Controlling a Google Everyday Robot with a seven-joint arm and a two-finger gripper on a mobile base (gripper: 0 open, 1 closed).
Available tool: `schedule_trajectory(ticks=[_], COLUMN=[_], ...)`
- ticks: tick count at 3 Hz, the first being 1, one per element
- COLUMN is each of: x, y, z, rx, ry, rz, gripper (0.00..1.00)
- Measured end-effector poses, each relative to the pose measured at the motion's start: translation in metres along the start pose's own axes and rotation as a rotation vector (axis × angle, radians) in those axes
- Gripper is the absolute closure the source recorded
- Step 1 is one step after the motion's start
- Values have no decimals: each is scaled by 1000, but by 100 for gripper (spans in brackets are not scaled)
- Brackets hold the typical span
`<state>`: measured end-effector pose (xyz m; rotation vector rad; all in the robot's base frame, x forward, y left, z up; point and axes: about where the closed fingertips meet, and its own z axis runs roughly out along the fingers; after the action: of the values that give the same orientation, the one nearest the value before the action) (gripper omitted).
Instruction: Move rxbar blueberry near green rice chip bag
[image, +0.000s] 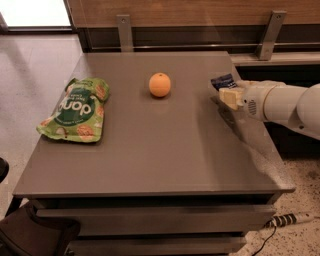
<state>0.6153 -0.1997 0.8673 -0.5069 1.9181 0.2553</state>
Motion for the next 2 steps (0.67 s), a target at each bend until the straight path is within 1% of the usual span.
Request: schedule_trajectory(ticks=[1, 2], x=[-21, -37], y=[7, 25], z=[-16, -33], rx=[-20, -84], ry=[-5, 0], rz=[-52, -97], gripper=[100, 100])
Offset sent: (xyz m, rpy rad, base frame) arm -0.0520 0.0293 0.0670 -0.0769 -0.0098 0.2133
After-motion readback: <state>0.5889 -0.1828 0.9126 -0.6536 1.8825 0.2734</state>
